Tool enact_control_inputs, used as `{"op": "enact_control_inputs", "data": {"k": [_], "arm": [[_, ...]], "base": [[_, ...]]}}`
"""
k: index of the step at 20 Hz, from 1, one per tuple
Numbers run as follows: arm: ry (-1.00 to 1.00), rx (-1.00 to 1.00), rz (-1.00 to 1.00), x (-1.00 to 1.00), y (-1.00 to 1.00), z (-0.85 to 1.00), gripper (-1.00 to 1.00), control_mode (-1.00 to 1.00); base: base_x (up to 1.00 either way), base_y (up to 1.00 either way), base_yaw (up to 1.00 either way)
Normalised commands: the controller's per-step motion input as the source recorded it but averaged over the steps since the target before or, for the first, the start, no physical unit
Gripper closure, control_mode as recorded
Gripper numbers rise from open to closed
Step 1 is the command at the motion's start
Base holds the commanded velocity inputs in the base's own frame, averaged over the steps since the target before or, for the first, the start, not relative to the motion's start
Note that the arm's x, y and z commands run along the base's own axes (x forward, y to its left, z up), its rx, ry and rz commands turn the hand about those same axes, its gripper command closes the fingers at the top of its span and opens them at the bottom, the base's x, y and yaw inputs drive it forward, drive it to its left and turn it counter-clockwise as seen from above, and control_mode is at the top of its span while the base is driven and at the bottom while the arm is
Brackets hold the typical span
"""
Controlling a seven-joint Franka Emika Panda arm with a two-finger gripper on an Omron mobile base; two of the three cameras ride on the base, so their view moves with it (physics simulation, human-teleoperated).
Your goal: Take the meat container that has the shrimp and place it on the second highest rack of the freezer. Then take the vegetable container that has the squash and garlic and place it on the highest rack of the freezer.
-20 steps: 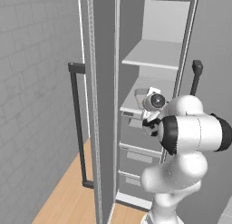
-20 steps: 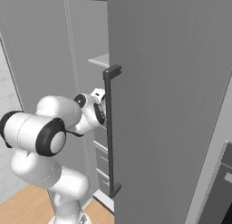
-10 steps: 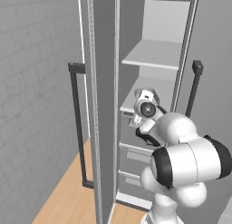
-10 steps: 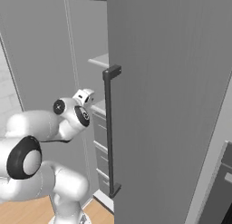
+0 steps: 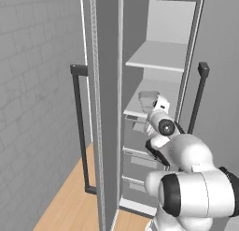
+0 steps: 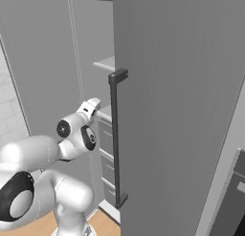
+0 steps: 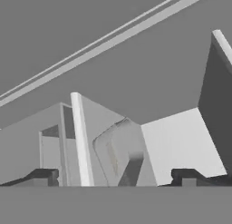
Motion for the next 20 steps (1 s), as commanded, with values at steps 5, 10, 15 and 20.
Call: {"op": "enact_control_inputs", "data": {"k": [5,10,15,20], "arm": [[0.06,0.02,-0.12,-1.00,-0.01,0.56,-1.00,-1.00],[0.17,0.00,-0.17,-1.00,-0.01,0.42,-1.00,-1.00],[0.28,0.00,-0.17,-1.00,0.00,0.00,-1.00,-1.00],[0.29,0.00,-0.15,-1.00,-0.02,0.00,-1.00,-1.00]], "base": [[0.00,0.00,0.00],[0.00,0.00,0.00],[0.00,0.00,0.00],[0.00,0.00,0.00]]}}
